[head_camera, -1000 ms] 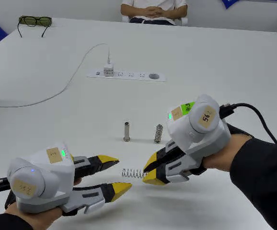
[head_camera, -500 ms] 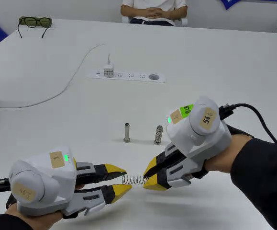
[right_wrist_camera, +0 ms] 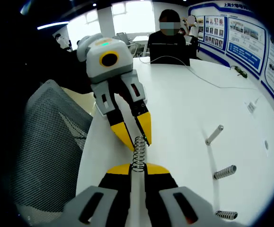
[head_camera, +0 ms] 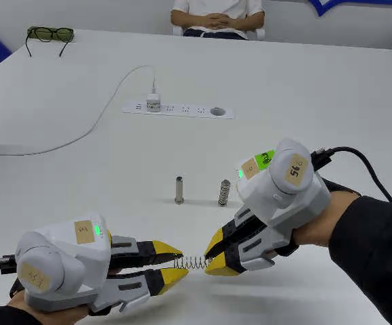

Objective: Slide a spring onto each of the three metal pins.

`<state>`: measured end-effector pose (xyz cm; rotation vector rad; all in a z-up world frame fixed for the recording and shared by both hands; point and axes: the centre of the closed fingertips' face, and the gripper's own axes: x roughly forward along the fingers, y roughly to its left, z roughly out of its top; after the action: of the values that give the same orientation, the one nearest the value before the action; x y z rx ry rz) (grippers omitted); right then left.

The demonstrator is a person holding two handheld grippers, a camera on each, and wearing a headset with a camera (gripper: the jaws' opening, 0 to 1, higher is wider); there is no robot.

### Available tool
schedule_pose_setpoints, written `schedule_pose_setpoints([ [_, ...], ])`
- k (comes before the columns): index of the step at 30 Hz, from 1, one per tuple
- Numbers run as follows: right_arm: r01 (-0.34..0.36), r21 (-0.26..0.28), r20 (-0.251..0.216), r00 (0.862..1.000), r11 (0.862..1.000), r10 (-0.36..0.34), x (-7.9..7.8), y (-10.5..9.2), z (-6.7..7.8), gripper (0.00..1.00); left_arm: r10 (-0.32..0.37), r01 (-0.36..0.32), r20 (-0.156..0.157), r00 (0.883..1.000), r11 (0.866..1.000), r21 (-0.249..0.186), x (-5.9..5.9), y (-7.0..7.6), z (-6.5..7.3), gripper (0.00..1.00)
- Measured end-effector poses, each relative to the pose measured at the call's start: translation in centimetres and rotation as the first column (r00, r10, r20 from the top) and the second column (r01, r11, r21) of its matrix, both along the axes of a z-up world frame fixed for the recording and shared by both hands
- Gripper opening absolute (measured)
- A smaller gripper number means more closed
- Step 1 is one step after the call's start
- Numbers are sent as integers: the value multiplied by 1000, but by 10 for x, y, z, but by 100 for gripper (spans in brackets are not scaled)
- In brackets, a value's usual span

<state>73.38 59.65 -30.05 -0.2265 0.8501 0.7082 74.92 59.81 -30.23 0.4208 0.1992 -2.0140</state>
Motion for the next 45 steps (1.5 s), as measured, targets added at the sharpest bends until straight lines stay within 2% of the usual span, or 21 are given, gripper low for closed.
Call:
schedule_pose_setpoints([
  [6,15,26,22,1000,1000,-15,3,1,10,11,-4,4,20,1000,1000,10,0,1,-3,11],
  [12,21,35,37,999,999,-22,6,3,16,11,5,-5,15,1000,1000,4,1,0,-1,11],
  [16,33,65,50,998,997,-37,9,5,23,11,7,-7,12,1000,1000,3,1,0,-1,11],
  [27,35,76,86,995,996,-42,16,9,32,11,16,-16,5,1000,1000,1,0,-3,0,11],
  [39,30,78,130,991,997,-40,26,15,40,11,23,-23,-28,999,1000,-1,-2,-5,2,11],
  [45,26,80,146,989,997,-37,28,19,42,11,21,-21,-65,998,1000,6,-7,-7,3,10],
])
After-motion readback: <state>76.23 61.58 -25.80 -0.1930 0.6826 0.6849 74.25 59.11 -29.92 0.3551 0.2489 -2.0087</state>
